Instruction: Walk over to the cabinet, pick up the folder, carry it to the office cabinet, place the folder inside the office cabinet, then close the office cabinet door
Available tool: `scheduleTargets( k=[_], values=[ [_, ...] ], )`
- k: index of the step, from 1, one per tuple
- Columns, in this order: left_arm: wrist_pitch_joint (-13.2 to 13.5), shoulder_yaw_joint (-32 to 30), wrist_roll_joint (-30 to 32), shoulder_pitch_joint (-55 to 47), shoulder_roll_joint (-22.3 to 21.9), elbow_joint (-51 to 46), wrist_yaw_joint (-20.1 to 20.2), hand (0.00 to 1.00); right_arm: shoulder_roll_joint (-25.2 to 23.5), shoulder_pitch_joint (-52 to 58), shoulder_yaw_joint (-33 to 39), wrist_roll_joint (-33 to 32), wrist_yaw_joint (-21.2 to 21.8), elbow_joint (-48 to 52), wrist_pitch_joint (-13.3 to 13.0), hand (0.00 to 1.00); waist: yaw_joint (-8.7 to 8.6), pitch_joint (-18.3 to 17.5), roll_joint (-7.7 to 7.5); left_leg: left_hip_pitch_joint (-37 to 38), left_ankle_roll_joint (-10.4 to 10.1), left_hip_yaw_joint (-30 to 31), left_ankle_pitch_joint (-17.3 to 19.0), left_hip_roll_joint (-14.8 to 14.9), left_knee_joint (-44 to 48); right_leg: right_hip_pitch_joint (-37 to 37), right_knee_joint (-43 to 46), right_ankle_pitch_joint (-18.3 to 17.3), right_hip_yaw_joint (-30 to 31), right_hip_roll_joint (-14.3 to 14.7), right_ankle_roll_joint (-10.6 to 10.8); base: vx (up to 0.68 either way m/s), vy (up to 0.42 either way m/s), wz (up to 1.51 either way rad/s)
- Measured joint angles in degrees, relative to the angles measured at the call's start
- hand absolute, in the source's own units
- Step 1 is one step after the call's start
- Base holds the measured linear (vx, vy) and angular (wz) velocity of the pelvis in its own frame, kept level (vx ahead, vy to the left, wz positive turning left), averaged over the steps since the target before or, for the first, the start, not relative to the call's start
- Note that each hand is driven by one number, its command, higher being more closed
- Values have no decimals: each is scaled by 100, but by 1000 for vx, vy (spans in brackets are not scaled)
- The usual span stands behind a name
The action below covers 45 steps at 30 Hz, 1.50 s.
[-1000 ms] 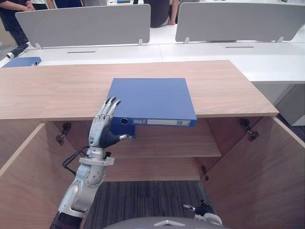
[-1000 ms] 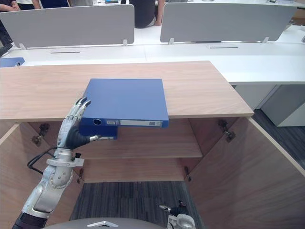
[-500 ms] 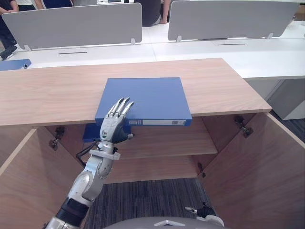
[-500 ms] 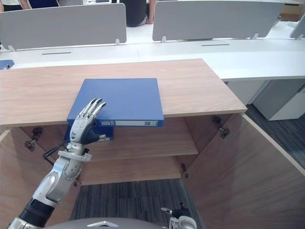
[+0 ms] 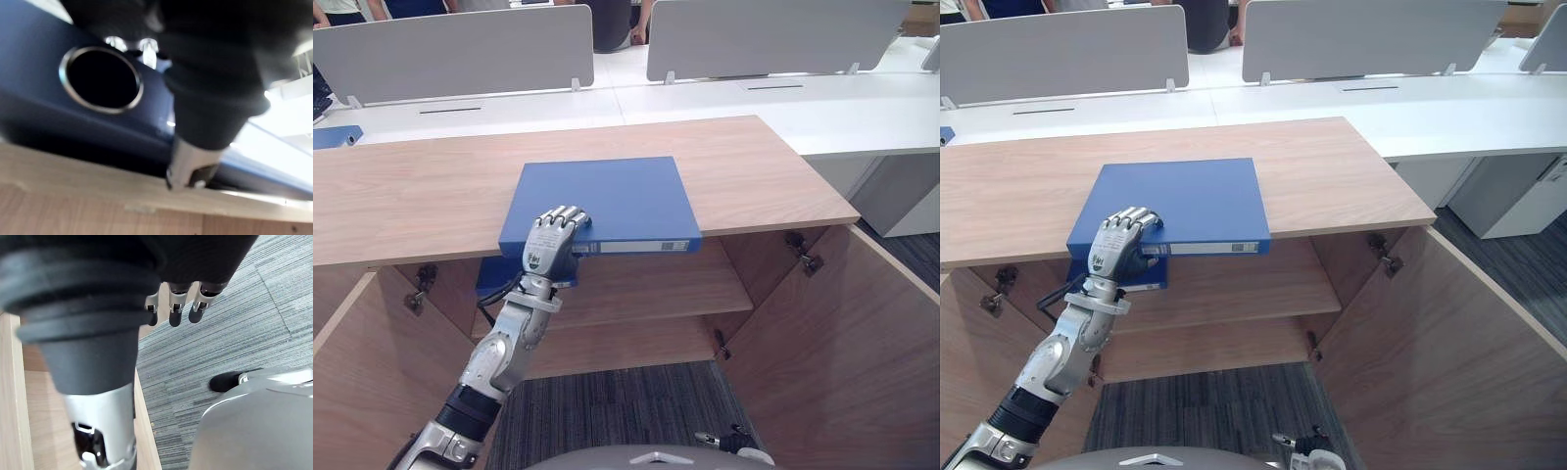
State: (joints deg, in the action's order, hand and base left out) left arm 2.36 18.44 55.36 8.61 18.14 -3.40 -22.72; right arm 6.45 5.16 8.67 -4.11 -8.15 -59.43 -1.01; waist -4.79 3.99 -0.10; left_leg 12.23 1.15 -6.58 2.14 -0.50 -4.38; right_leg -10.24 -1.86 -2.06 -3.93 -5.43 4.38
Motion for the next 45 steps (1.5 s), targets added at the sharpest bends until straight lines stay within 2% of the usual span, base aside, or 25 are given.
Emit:
scheduleTargets(
  k=[11, 15, 18, 24, 29, 34, 37, 40, 45],
  values=[
    [20, -300, -56, -54, -24, -292, -125, 100, -1, 14, -6, -1, 1, 1, -2, 0, -12, 1, -2, -1, 0, -45, 0, 4, 0, -10, -58, 51, 13, 0, 5, -31, -33, -2],
    [70, -453, -338, -346, -96, -671, -279, 100, -3, 21, -66, -2, -9, 7, -8, 0, 2, 12, -19, -3, -1, -48, 1, 10, 4, -10, -54, 50, 37, -5, 5, 0, 0, 0],
    [74, -716, -636, -603, -371, -1140, -383, 100, -6, 57, -70, -5, -43, 21, -37, 0, 101, 17, -27, -11, -22, -127, 23, 32, 36, 31, 16, 44, 174, 6, 7, -10, -13, -12],
    [66, -1136, -1158, -976, -639, -1747, -656, 100, -35, 163, -121, -8, -80, 122, -93, 0, 145, 36, -61, -19, -17, -118, 102, 34, 165, 71, 302, -113, 209, -5, 26, -56, -30, -1],
    [89, -1470, -1705, -1296, -887, -2310, -961, 100, -86, 281, -173, -52, -113, 359, -180, 0, 208, 13, -84, -123, -30, -116, 121, 30, 243, 227, 474, -181, 244, -12, 33, -34, -15, -1],
    [131, -1617, -2141, -1498, -1209, -2703, -1091, 100, -177, 380, -184, -77, -161, 803, -276, 0, 249, 4, -119, -129, 1, -110, 137, 27, 324, 236, 487, -177, 243, -11, 32, 0, 0, 0],
    [206, -1618, -2380, -1615, -1327, -3100, -1206, 100, -342, 384, -205, -123, -245, 1119, -359, 0, 285, 3, -126, -127, 3, -109, 139, 28, 324, 236, 492, -175, 242, -12, 32, -27, -16, 0],
    [413, -1606, -2601, -1723, -1481, -3463, -1226, 100, -476, 397, -409, -228, -257, 1548, -415, 0, 305, -5, -135, -157, 12, -112, 145, 26, 324, 236, 497, -170, 250, -20, 39, -63, -22, -1],
    [703, -1410, -3109, -1882, -1498, -3652, -1229, 100, -626, 570, -535, -285, -336, 2736, -590, 0, 336, -15, -151, -155, 14, -119, 145, 13, 322, 250, 481, -156, 263, -33, 60, -35, -10, -1]
  ],
)
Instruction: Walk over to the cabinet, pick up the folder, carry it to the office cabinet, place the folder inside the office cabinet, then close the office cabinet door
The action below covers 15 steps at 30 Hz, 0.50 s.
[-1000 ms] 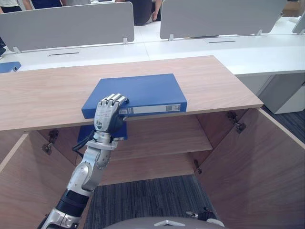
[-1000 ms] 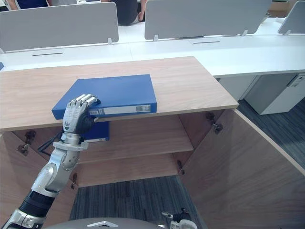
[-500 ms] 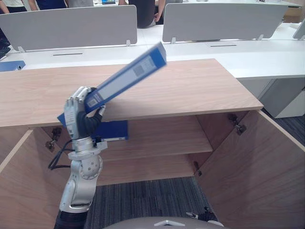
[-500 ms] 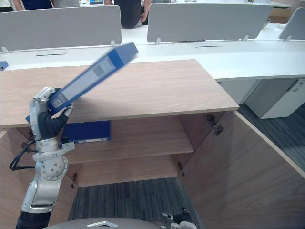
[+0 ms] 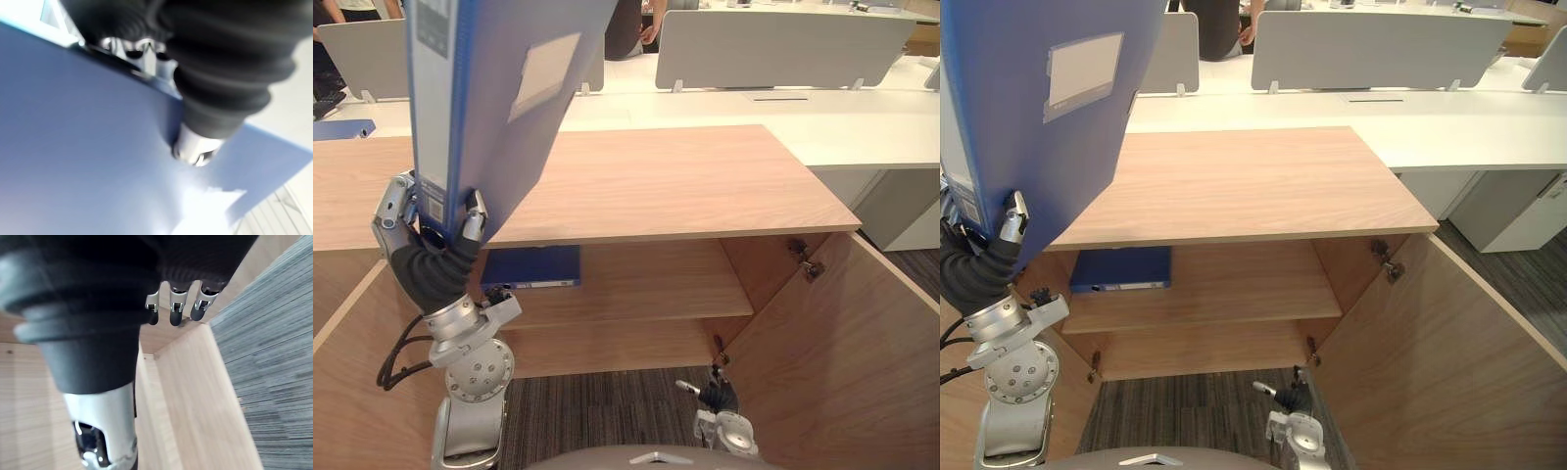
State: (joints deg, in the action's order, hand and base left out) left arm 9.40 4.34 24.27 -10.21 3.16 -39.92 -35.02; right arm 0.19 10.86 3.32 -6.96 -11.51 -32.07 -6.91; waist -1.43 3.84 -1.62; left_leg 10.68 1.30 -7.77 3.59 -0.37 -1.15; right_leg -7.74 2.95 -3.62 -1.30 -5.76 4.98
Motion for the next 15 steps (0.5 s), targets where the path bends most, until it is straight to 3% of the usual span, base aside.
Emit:
scheduleTargets(
  k=[7, 15],
  values=[
    [65, 420, -488, -429, -167, 1, 80, 100, -177, 363, -109, -178, -22, 1699, -304, 0, -16, -26, -42, -11, 14, -28, 9, 4, 17, 21, -66, 37, 20, 6, 1, 2, -2, 0],
    [172, 662, -825, -698, -158, 51, 473, 100, -308, 621, -520, -502, 54, 3758, -780, 0, -36, -18, -32, -20, 30, -98, 89, 10, 114, 37, -74, 41, 77, 6, 7, -24, -13, -4]
  ],
)
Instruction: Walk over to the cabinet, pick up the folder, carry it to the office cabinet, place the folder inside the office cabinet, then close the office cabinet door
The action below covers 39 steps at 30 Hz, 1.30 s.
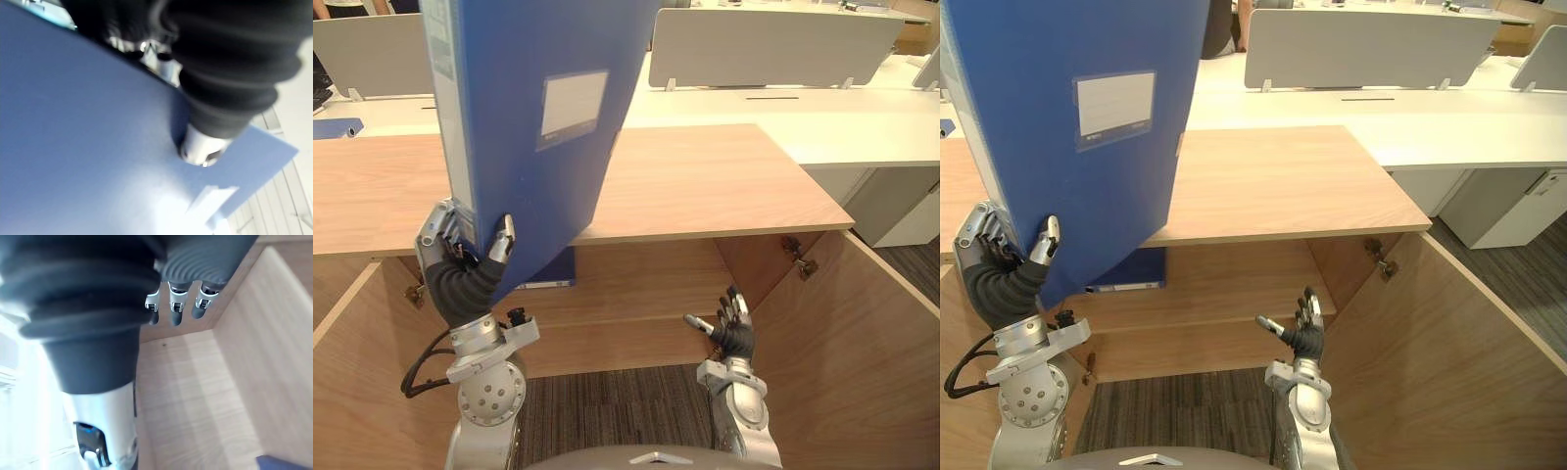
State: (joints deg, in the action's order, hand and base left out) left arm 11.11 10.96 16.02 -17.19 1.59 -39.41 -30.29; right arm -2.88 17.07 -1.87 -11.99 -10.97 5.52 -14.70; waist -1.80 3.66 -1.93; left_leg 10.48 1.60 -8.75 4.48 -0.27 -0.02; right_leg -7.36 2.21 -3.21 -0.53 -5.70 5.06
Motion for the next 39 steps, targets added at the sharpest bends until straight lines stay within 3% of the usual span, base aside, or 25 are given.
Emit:
scheduleTargets(
  k=[5, 9, 15, 22, 39],
  values=[
    [180, 79, -379, 0, -9, 226, 223, 100, 1, -17, -236, -166, 73, 982, -275, 0, 6, 3, 4, -29, 1, -47, 5, 1, 0, 47, -14, 15, 27, 2, 11, -10, -9, -3],
    [320, 132, -578, 10, 8, 284, 389, 100, 45, -314, -352, -194, 225, 1204, -429, 0, 2, 3, 2, -31, 9, -69, 14, -3, 0, 47, -47, 35, 44, 3, 12, -7, -8, -2],
    [482, 239, -807, 24, 8, 433, 666, 100, 171, -734, -480, -241, 347, 1206, -434, 0, 48, 3, 2, -41, 10, -58, 14, -7, 1, 33, -74, 51, 31, -1, 16, -5, -4, 0],
    [486, 398, -1149, 21, 29, 533, 1030, 100, 345, -1110, -481, -371, 479, 1211, -433, 0, 69, 4, -1, -58, 11, 7, 13, -22, 5, -25, -90, 52, -15, -18, 15, -4, -4, 4],
    [675, 766, -1479, 354, 357, 520, 1707, 100, 1060, -1751, -479, -933, 1237, 1147, -354, 0, 128, 23, -40, -65, 12, 54, 12, -30, 6, -47, -95, 54, -43, -24, 13, 0, 0, 1]
  ],
)
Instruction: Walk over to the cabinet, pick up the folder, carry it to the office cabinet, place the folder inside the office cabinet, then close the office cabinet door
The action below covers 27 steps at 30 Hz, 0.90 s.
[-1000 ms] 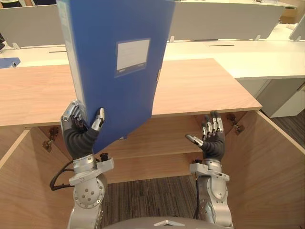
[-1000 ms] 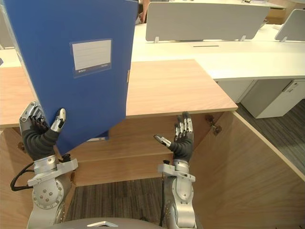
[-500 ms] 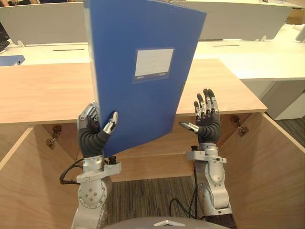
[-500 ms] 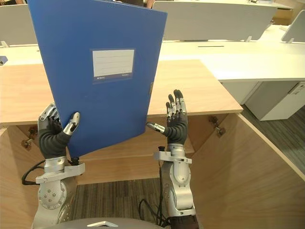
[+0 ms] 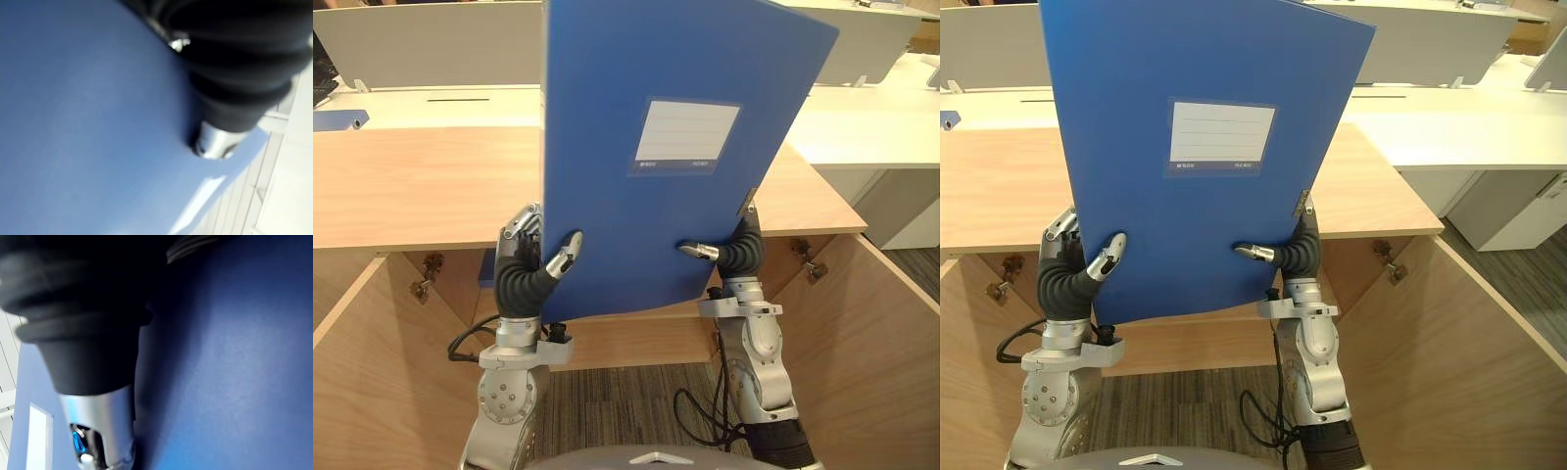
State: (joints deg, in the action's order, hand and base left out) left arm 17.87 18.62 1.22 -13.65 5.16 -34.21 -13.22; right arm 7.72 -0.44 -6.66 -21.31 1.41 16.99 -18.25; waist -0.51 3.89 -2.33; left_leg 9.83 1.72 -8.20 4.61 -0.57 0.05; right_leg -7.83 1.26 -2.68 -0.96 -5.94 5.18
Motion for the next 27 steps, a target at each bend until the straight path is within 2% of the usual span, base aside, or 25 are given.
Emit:
scheduleTargets(
  k=[3, 4, 12, 15, 20, 21, 27],
  values=[
    [19, -9, -4, 67, 102, -17, 94, 100, 242, -20, 1, -195, 239, -60, 66, 0, 4, -1, -5, -8, 0, 15, 0, -1, 0, 0, 0, 1, -9, -1, -1, -6, -7, 1],
    [19, -8, -1, 66, 138, -16, 127, 100, 321, -33, 1, -229, 349, -142, 109, 100, 6, -3, -10, -9, 1, 15, -1, -1, 0, -1, 0, 1, -10, -1, -1, -31, -28, 1],
    [21, -22, -1, 70, 473, -17, 162, 100, 1209, -60, -266, -743, 884, -449, 380, 100, 40, -9, -60, -79, 10, 22, -8, -8, -11, 31, 0, 4, -14, -1, -5, -17, -9, 0],
    [58, -66, -1, 83, 538, -28, 157, 100, 1339, -60, -347, -806, 986, -455, 449, 100, 49, -16, -70, -76, 11, 22, -9, -15, -10, 59, 0, 7, -14, -1, -8, 0, 0, 0],
    [73, -156, 7, 82, 535, -26, 151, 100, 1243, -61, -375, -810, 1020, -452, 441, 100, 51, -22, -82, -94, 22, 22, -19, -19, -10, 90, 1, 31, -5, -2, -16, 0, 0, 0],
    [73, -190, 6, 82, 532, -25, 144, 0, 1150, -60, -370, -806, 1024, -452, 440, 100, 52, -24, -86, -94, 22, 22, -19, -19, -10, 90, 1, 32, -4, -4, -16, 0, 0, 0],
    [73, -393, 16, 77, 478, -22, 145, 0, 790, -60, -320, -603, 962, -447, 434, 100, 59, -30, -94, -94, 29, 21, -23, -20, -11, 92, 0, 32, 0, -9, -16, 0, 0, 0]
  ],
)
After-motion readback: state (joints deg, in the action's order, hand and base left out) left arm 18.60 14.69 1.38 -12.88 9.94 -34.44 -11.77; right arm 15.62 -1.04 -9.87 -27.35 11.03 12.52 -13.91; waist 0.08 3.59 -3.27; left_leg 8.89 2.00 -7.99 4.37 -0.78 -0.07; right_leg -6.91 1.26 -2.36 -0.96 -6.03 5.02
